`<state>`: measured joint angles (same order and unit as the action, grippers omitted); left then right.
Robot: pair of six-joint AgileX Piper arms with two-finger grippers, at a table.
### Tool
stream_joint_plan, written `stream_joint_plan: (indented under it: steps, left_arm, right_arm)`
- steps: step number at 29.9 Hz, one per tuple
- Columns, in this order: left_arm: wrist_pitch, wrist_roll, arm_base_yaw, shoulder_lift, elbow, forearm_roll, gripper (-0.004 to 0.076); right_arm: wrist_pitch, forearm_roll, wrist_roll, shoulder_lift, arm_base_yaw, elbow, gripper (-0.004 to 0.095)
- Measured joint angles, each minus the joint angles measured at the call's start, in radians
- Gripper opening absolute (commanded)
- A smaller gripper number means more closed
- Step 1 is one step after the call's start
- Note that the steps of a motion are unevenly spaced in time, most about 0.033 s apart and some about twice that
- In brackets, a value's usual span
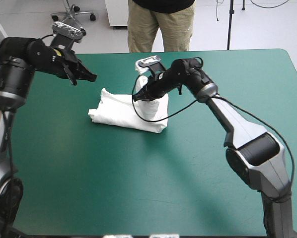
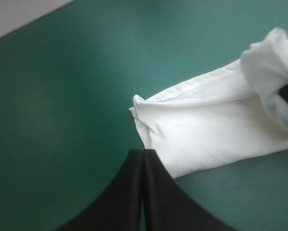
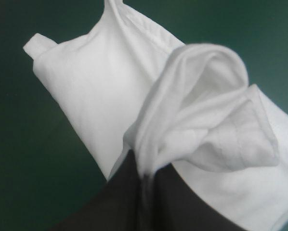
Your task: Fold the cloth
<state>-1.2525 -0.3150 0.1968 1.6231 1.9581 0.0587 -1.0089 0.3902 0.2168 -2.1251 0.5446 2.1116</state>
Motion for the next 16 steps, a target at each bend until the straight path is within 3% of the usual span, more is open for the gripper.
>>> stream_joint_plan:
  steps: [10, 12, 16]
  left_arm:
    - [-0.001, 0.005, 0.000, -0.117, 0.006, -0.015, -0.0009]
    - [-0.001, 0.007, 0.000, -0.114, 0.006, -0.015, -0.0009]
    - [-0.001, 0.011, 0.000, -0.114, 0.002, -0.015, -0.0009]
  right_arm:
    - [-0.112, -0.123, -0.114, -0.323, 0.117, 0.509, 0.0038]
    - [-0.118, -0.124, -0.120, -0.360, 0.134, 0.568, 0.0131]
    - [-0.108, -0.113, -0.081, -0.395, 0.158, 0.598, 0.0583]
